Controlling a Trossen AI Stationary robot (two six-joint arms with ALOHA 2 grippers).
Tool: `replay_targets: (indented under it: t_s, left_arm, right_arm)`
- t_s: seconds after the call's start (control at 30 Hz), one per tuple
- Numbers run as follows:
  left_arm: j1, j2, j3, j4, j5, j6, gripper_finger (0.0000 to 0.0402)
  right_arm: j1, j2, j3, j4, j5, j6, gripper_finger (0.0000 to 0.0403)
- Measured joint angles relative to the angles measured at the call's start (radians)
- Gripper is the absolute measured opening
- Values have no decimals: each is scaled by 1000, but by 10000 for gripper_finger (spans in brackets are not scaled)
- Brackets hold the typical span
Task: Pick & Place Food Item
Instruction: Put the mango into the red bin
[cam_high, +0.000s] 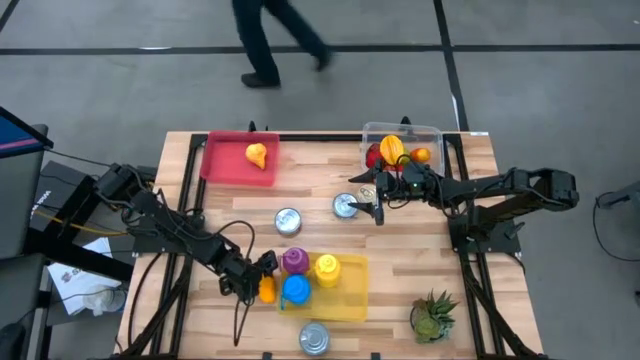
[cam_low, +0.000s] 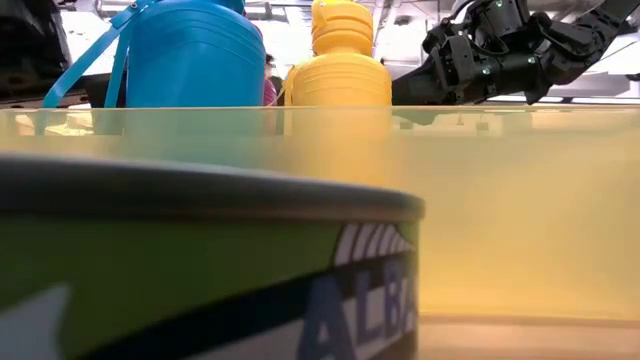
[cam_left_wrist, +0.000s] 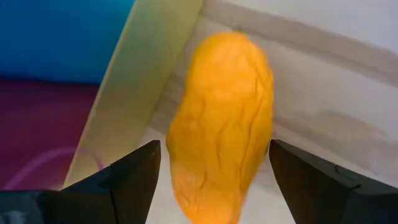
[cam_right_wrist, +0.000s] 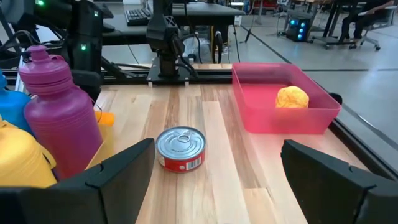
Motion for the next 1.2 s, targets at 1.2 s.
replay_targets:
  t_s: [1.2]
  left_arm:
    - [-20, -771, -310, 460, -155, -546, 200]
  right_arm:
    - [27, 0, 0, -2, 0, 0, 336]
